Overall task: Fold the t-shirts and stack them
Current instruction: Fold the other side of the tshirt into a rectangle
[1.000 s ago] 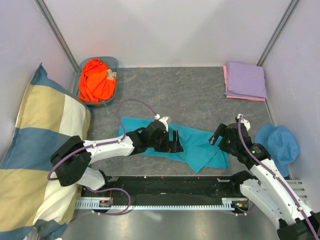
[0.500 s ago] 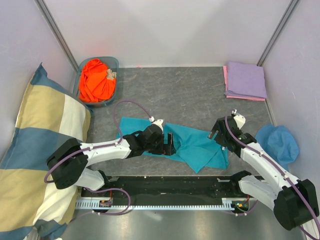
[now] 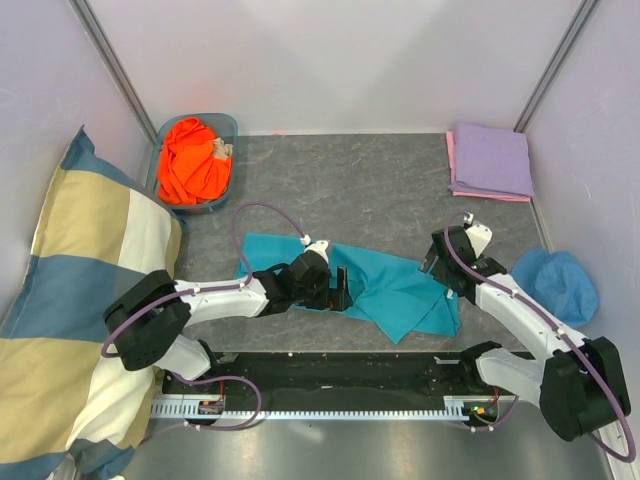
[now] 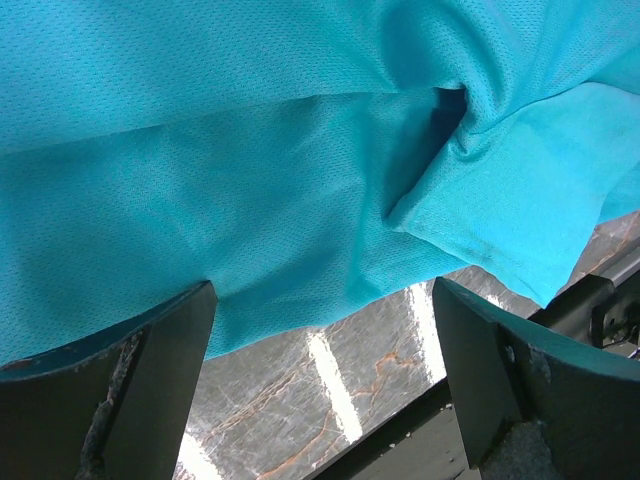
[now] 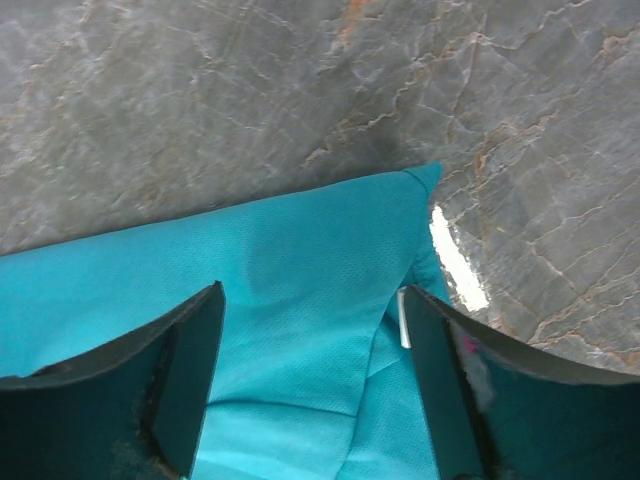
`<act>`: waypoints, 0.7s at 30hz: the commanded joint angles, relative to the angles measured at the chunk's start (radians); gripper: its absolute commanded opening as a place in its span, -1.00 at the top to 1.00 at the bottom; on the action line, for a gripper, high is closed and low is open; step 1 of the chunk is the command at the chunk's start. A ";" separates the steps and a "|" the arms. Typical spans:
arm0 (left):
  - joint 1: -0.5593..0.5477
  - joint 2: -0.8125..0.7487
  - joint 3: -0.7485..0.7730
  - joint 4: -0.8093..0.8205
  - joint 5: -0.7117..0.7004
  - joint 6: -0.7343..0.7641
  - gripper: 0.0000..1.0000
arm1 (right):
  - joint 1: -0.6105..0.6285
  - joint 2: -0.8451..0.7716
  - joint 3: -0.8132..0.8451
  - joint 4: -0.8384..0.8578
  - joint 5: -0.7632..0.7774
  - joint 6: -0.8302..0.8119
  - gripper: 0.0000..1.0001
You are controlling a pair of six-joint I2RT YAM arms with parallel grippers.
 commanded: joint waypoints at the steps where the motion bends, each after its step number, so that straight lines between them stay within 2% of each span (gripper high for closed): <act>1: 0.001 0.028 -0.029 -0.032 -0.024 0.029 -0.97 | -0.021 0.029 0.039 0.041 0.031 -0.029 -0.52; 5: 0.001 0.020 -0.037 -0.037 -0.029 0.029 -0.97 | -0.047 0.046 0.030 0.062 0.022 -0.044 -0.33; 9: 0.001 0.016 -0.041 -0.040 -0.029 0.027 -0.97 | -0.072 0.060 0.021 0.085 0.006 -0.053 0.00; 17: 0.001 0.003 -0.052 -0.051 -0.038 0.021 -0.97 | -0.085 0.103 0.016 0.113 -0.028 -0.058 0.17; 20: 0.001 0.000 -0.058 -0.052 -0.041 0.021 -0.97 | -0.085 0.106 0.007 0.121 -0.041 -0.055 0.29; 21: 0.001 0.000 -0.058 -0.052 -0.043 0.021 -0.97 | -0.085 0.106 0.005 0.122 -0.044 -0.052 0.41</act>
